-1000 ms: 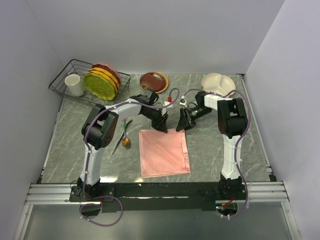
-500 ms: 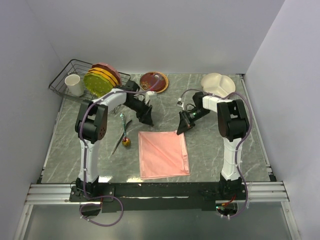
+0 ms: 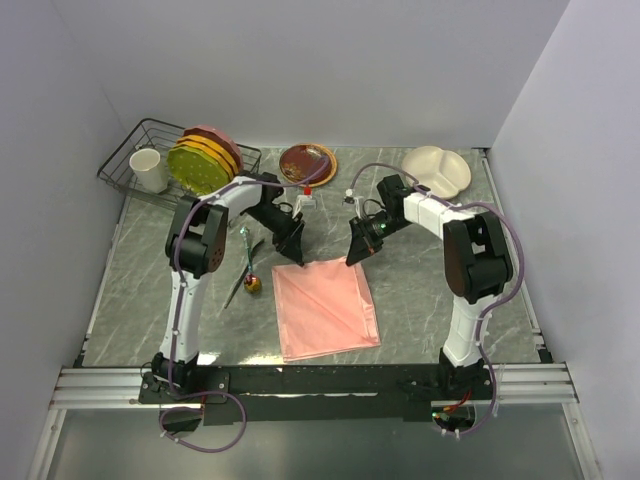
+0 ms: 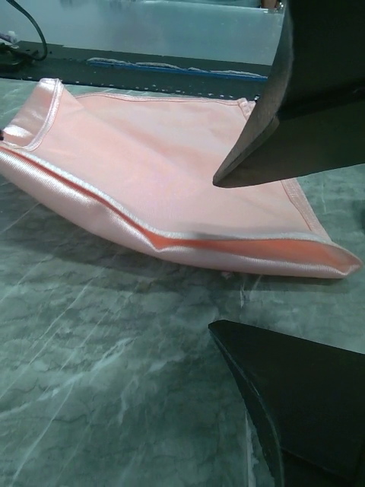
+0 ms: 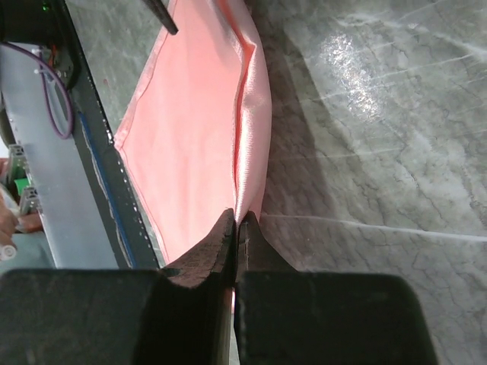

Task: Fold the napkin into a case and place the utensils inside
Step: Pick up the upper triangle-folded napkin from the center of the board.

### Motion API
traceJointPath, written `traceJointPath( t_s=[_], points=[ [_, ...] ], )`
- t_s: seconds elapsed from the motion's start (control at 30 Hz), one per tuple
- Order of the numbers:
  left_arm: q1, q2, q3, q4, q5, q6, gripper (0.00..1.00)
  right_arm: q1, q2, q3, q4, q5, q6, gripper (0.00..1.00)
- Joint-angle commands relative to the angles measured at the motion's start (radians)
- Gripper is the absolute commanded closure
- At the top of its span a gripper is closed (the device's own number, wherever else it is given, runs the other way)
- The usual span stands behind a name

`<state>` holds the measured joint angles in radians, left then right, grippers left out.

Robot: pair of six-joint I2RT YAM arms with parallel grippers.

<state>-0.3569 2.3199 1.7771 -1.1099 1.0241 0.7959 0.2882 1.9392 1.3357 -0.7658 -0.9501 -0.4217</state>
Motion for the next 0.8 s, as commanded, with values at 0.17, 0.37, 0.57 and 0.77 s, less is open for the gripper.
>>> traceJointPath(
  t_s=[0.17,0.37,0.57,0.77],
  points=[
    [-0.001,0.059,0.074,-0.111,0.022,0.117,0.24,0.014,-0.123,-0.009,-0.027,-0.026,-0.069,1.00],
    [-0.001,0.068,0.058,-0.202,0.022,0.206,0.31,0.014,-0.137,-0.001,-0.061,-0.033,-0.100,1.00],
    [0.012,0.064,0.021,-0.222,0.030,0.227,0.44,0.006,-0.144,-0.023,-0.073,-0.032,-0.121,1.00],
    [0.036,0.072,0.022,-0.257,0.022,0.258,0.53,-0.015,-0.163,-0.036,-0.102,-0.035,-0.143,1.00]
  ],
)
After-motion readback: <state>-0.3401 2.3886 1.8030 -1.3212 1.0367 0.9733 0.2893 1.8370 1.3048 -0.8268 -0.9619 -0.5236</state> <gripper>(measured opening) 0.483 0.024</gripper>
